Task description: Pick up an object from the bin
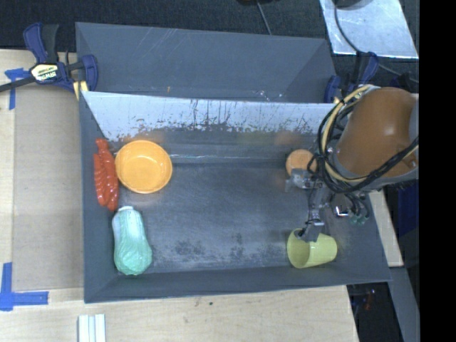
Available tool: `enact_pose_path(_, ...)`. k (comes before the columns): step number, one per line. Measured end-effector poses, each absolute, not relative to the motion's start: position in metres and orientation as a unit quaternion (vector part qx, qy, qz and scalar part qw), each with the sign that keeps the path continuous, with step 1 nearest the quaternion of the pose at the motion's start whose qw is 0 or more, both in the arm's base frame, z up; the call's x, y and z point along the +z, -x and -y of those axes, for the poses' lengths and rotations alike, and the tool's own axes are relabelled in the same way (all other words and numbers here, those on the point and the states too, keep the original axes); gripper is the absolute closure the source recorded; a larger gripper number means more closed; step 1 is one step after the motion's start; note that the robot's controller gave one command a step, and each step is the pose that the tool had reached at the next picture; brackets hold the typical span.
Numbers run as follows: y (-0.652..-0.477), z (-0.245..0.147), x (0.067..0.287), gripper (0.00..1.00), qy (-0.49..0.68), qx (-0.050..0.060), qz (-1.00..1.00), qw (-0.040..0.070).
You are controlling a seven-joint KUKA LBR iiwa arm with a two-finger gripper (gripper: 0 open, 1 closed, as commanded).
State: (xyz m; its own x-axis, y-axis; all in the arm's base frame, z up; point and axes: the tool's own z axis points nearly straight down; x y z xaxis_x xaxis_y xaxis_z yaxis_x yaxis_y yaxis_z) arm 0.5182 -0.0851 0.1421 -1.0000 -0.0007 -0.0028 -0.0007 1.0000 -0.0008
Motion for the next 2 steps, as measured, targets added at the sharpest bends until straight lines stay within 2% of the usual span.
enact_pose_path(1,-0.513,0.104,0.121,0.00,0.047,0.002,-0.999,0.006)
enact_pose_path(2,-0.488,0.151,0.136,0.00,0.183,-0.002,-0.983,0.006)
